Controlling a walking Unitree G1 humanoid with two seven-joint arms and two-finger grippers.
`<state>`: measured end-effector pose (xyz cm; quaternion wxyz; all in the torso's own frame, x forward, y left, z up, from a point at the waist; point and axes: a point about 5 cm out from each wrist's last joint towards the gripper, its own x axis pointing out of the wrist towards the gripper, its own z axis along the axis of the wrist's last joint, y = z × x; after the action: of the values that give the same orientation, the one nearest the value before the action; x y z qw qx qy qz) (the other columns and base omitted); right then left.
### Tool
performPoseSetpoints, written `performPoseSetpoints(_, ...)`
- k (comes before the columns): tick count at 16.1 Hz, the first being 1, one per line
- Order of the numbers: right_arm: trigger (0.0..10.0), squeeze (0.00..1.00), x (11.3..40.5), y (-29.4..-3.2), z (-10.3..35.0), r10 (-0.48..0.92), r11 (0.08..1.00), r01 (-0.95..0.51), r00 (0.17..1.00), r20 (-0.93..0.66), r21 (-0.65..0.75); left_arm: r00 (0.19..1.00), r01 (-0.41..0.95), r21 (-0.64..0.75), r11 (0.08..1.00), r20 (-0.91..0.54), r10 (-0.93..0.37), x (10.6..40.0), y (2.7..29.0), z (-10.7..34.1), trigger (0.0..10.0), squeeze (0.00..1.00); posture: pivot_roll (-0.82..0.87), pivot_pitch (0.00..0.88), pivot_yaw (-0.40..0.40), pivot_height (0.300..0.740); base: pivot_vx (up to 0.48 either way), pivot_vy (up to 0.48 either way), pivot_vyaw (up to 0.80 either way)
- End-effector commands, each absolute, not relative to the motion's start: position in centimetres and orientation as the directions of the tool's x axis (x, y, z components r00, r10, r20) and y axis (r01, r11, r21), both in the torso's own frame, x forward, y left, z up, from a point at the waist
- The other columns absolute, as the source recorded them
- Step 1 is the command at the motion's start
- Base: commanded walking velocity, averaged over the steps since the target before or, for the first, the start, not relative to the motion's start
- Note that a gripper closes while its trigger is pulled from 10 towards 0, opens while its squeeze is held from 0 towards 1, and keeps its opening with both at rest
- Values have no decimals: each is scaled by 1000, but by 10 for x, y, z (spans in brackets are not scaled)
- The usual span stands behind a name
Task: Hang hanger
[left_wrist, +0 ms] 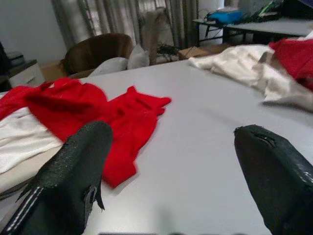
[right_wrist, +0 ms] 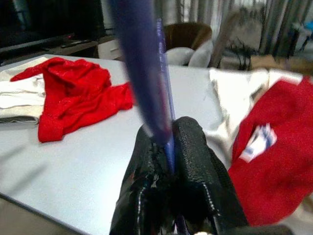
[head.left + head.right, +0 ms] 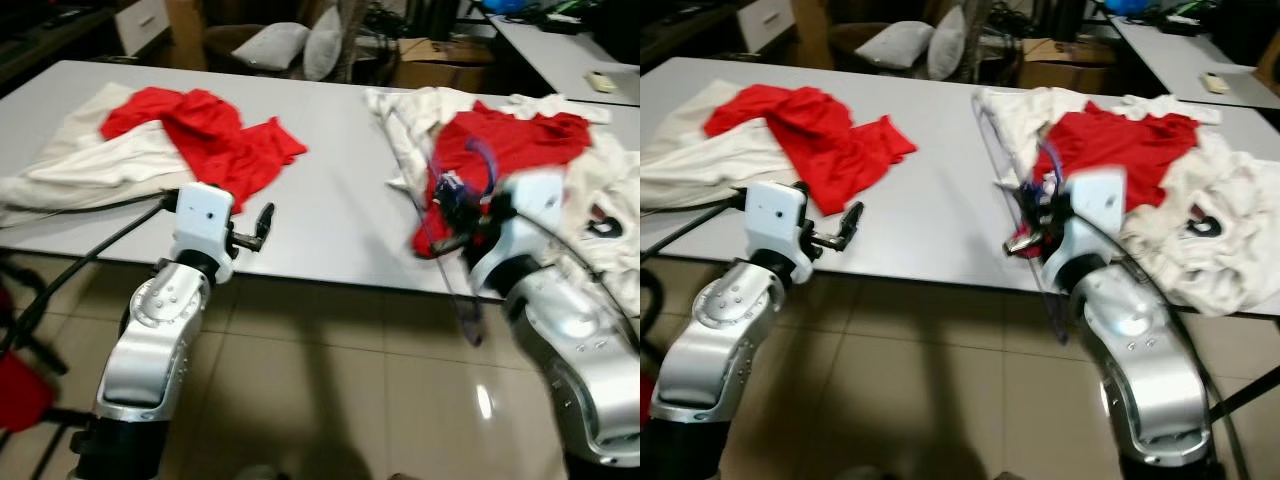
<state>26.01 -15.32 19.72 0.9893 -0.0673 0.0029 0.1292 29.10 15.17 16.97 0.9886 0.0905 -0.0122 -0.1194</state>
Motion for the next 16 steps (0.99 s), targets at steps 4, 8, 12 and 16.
performPoseSetpoints(4,10000,0,260,-173,163,121,989,-128,989,-90,-71,964,264,198,944,-12,-267,286,145,168,10000,0,68,10,-30,740,0,356,0)
performPoseSetpoints(8,10000,0,257,-189,145,10,1000,-11,993,-115,-14,958,284,178,942,-14,-286,289,139,165,10000,0,47,0,-12,740,0,357,0)
performPoseSetpoints(12,10000,0,257,-185,147,13,1000,-14,995,-102,-12,953,302,127,945,-41,-299,287,136,153,10000,0,43,0,-1,740,0,322,0)
performPoseSetpoints(16,10000,0,259,-178,144,35,999,-35,994,-103,3,956,292,146,945,-45,-288,288,142,153,10000,0,57,0,-2,740,0,316,0)
